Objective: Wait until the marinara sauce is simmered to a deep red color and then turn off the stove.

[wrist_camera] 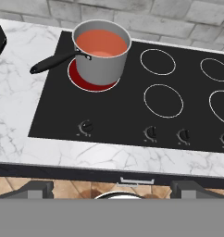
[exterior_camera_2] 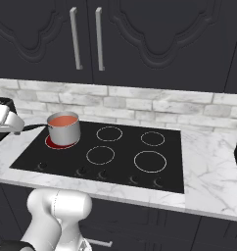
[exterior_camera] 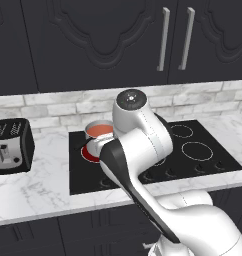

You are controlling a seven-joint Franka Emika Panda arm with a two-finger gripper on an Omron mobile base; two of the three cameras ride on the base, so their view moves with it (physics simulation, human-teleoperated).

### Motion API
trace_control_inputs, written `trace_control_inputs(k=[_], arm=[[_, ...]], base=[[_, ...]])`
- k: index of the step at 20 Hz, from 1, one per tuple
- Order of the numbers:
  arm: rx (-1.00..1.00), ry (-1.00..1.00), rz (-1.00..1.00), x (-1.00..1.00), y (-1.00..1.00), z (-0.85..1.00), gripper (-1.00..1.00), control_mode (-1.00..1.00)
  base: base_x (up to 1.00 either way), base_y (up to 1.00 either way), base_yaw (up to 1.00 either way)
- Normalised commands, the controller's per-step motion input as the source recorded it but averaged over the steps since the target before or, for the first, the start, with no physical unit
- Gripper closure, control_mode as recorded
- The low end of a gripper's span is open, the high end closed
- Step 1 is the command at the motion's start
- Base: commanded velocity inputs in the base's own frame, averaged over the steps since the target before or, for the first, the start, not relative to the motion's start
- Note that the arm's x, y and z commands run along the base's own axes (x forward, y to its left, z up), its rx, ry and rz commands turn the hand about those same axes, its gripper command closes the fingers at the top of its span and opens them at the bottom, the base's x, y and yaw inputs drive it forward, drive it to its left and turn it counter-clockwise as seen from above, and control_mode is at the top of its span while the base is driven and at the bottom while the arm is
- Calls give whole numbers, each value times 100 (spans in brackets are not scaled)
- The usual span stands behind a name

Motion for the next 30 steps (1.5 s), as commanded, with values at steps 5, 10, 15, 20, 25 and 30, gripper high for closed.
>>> trace_control_inputs(k=[5,10,15,20,25,30], arm=[[0,0,0,0,0,0,-100,-100],[0,0,0,0,0,0,-100,-100],[0,0,0,0,0,0,-100,-100],[0,0,0,0,0,0,-100,-100],[0,0,0,0,0,0,-100,-100],[0,0,0,0,0,0,-100,-100]], base=[[0,0,0],[0,0,0],[0,0,0],[0,0,0],[0,0,0],[0,0,0]])
